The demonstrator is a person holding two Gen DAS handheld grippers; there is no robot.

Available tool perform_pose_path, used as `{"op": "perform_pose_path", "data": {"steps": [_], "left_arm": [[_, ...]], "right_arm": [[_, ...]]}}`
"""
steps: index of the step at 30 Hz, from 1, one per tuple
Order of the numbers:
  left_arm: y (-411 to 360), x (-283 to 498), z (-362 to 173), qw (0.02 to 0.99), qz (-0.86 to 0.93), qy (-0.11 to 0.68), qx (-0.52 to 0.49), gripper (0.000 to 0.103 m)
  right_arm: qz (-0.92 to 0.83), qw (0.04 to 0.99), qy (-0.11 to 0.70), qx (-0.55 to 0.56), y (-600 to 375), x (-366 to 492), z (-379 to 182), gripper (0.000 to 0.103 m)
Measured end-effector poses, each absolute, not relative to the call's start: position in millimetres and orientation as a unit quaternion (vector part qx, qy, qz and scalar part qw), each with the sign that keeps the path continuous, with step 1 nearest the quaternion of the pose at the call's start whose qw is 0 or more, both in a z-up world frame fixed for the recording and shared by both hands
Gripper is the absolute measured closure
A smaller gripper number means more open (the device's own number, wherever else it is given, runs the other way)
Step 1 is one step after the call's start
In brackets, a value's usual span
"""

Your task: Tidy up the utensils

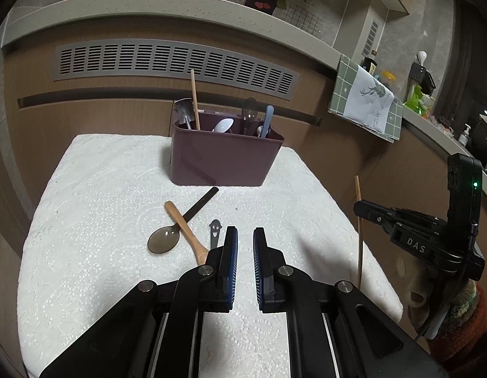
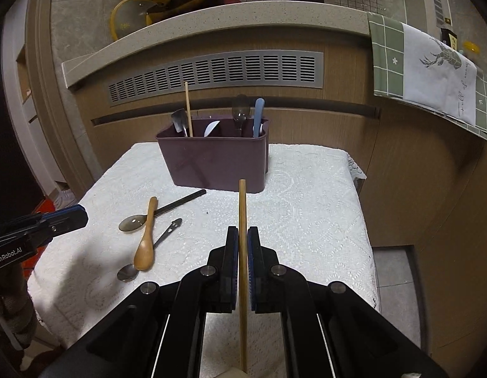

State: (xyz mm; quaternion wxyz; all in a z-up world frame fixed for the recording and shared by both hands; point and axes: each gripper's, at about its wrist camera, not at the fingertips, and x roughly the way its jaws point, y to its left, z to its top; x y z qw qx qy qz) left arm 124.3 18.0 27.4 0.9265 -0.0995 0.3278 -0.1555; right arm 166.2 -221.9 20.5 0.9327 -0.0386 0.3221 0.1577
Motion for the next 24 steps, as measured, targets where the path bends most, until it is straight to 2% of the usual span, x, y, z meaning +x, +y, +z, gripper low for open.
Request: {"op": "perform_pose_path", "data": {"steps": [11, 16, 24], "left_arm": [[51, 154, -14, 0.900, -0.107, 0.391, -0.160, 0.090], [48, 185, -34, 0.876, -0.118, 0.433, -0.178, 0.073], [49, 261, -45, 0.855, -0.057, 0.489, -0.163, 0.069]], "right_arm": [[0.170, 0.931, 0.324, -0.010, -223, 180, 14, 0.098], [0.173, 0.927, 0.333, -0.006, -218, 196, 1, 0.098], [0.169, 0.926, 0.339, -0.003, -219, 202, -13, 0.098]]}}
